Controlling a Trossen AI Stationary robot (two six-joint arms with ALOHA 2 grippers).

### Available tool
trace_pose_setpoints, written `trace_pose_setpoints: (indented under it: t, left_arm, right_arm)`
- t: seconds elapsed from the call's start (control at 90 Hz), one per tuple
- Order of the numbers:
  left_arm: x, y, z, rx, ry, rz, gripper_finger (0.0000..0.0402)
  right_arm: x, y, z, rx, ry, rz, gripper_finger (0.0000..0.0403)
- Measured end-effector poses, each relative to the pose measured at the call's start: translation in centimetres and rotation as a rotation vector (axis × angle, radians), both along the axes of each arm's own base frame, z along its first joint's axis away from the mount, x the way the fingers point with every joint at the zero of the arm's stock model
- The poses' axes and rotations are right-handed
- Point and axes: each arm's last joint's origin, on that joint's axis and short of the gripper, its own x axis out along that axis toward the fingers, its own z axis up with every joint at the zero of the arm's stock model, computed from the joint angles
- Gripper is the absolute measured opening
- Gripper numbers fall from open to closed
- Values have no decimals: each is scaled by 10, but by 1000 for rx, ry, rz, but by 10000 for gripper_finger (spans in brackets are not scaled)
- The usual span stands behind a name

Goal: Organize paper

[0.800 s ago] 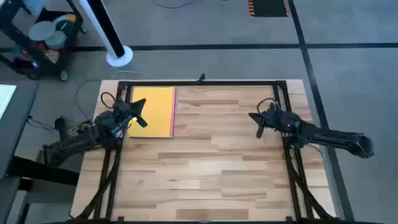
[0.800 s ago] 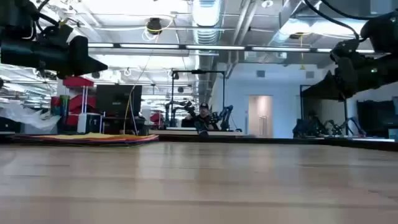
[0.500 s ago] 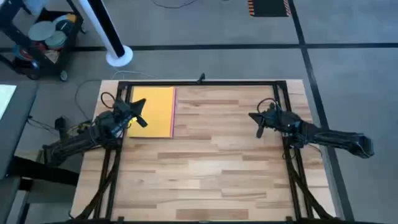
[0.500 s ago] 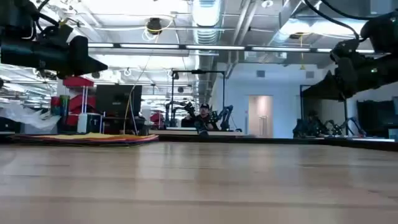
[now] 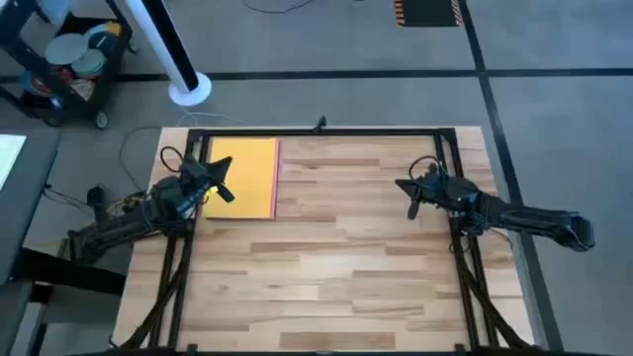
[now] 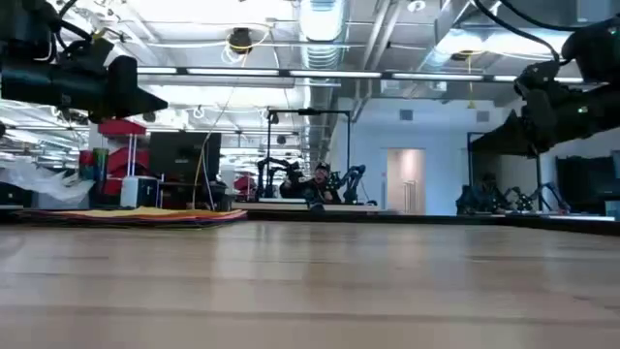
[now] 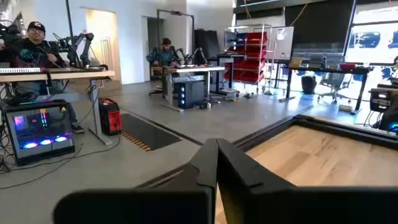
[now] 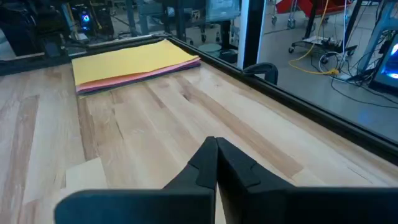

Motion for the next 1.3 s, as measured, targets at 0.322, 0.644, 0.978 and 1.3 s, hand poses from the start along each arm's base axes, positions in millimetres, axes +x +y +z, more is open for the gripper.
trace_pose_setpoints:
  t: [0.322,0.644,0.978,1.3]
  left_arm:
    - [0,0,0,0,0,0,0]
    - [0,0,0,-112,-125,-11,0]
    - [0,0,0,-158,-176,-15,0]
    - [12,-13,-6,-165,-6,-522,0]
  right_arm:
    - [0,0,0,0,1,0,0]
    - [0,0,0,0,0,0,0]
    - [0,0,1,-2,-6,0,0]
    - [0,0,1,23,-28,-8,0]
